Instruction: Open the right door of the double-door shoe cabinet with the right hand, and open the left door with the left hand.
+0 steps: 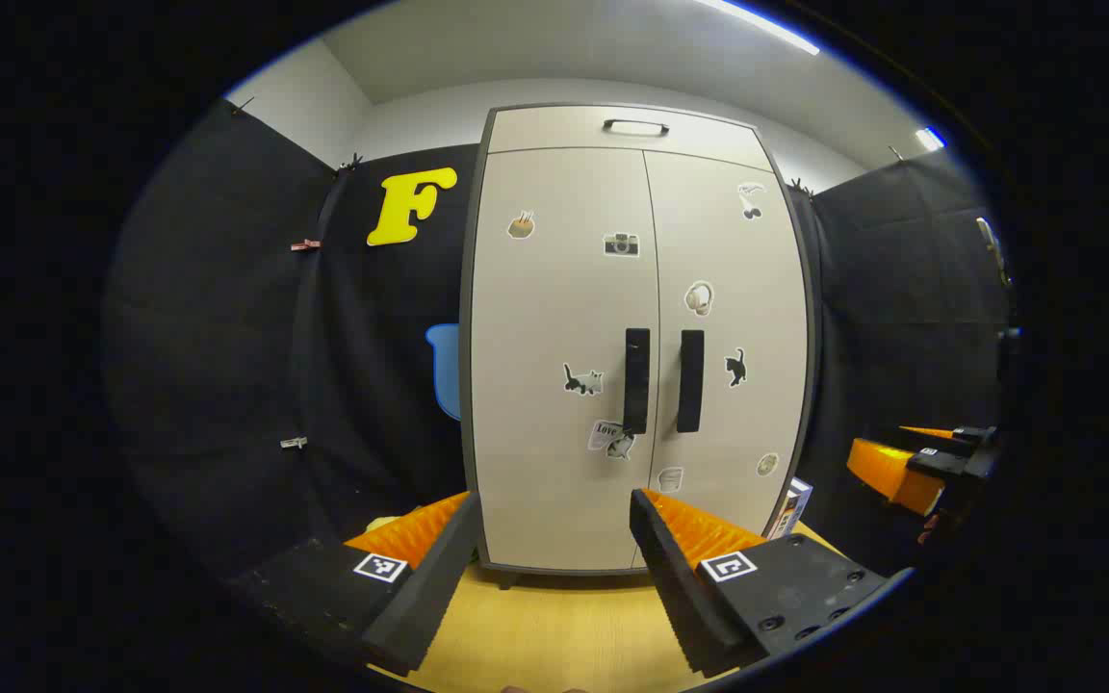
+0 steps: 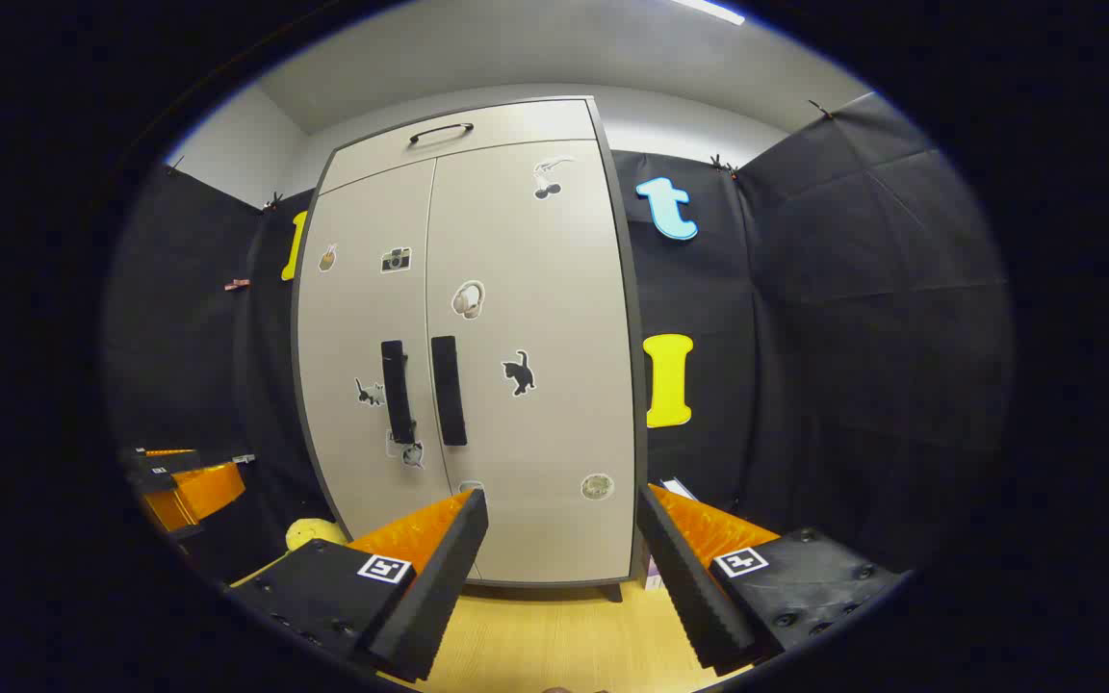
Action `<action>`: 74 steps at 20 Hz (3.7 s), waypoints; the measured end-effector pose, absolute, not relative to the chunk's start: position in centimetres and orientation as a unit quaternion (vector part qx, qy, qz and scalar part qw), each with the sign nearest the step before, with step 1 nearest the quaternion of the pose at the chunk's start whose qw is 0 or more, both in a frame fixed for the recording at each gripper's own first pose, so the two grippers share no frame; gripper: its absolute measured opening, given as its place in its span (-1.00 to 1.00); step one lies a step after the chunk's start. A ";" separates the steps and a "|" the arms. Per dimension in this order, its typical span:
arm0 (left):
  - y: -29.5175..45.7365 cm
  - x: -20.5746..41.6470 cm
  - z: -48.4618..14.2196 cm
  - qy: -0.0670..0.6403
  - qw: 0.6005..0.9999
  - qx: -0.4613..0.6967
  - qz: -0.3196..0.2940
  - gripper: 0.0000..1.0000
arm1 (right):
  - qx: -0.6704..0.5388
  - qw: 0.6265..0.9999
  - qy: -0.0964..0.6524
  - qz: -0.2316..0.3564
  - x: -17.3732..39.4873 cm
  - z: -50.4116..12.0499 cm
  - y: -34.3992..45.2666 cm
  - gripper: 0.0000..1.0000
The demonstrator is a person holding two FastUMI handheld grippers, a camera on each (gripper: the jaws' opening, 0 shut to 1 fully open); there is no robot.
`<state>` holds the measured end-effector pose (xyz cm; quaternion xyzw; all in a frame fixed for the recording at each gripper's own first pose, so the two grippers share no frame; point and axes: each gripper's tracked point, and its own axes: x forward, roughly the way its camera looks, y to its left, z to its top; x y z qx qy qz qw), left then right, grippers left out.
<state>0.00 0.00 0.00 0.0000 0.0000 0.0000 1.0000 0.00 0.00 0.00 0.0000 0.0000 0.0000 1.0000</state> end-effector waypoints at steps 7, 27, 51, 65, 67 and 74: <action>0.5 0.9 0.2 -0.009 0.999 -0.003 -0.037 0.91 | -0.018 0.999 0.007 -0.032 -0.9 -0.9 0.7 0.96; 1.3 0.6 0.2 -0.012 0.997 -0.017 -0.073 0.89 | -0.024 0.998 0.021 -0.046 2.1 0.8 3.7 0.97; 8.8 2.0 -2.9 0.006 1.000 -0.017 -0.007 0.90 | -0.058 0.998 0.017 -0.001 20.4 4.8 13.2 0.93; 9.0 1.6 -3.7 0.016 1.000 -0.014 -0.007 0.89 | -0.013 0.999 0.041 0.018 22.9 3.9 13.7 -0.30; 9.0 1.3 -3.7 0.013 1.000 -0.015 -0.010 0.90 | -0.001 0.998 0.049 0.029 22.8 3.7 13.8 -0.36; 7.5 0.7 -4.0 0.020 0.999 -0.015 -0.038 0.89 | 0.001 0.996 0.056 0.074 21.0 3.9 13.5 -0.64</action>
